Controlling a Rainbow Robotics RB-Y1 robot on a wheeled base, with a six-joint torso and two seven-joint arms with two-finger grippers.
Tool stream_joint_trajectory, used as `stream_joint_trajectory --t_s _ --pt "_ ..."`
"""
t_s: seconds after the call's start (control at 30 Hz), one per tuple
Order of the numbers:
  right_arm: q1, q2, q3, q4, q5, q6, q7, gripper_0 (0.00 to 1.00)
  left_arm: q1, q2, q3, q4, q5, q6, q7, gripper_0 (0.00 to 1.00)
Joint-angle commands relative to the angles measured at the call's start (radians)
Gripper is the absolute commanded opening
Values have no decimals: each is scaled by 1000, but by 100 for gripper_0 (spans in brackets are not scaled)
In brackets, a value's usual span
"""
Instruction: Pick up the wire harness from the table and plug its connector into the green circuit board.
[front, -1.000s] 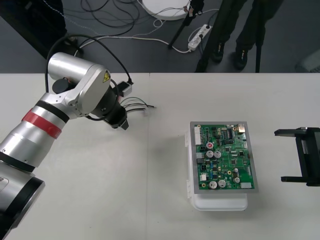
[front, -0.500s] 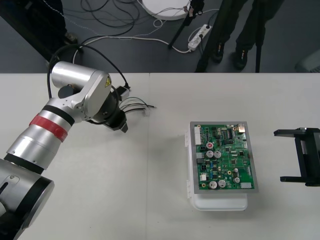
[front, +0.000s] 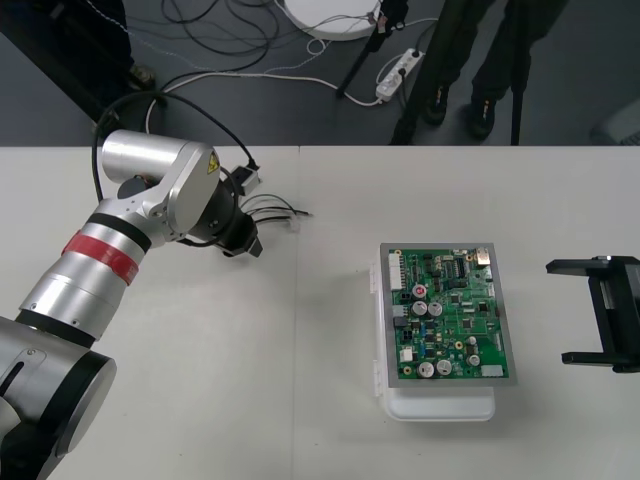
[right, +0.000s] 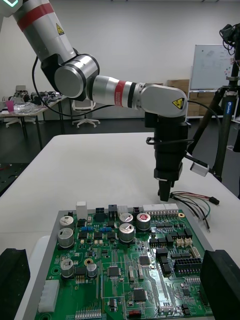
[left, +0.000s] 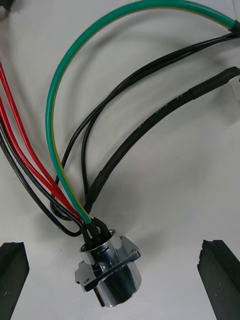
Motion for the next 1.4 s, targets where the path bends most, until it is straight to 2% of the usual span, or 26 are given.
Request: stream_joint_trajectory --t_s 0.03,0.2,1.4 --pt "-24 3 6 -14 -5 -13 -10 100 -42 -18 18 14 -7 78 -28 100" --pt "-24 3 6 -16 -3 -13 -7 100 -42 -18 18 34 -7 115 -26 100" --pt "-27 8 8 -19 5 -13 3 100 -42 -18 -3 83 -7 124 -26 100"
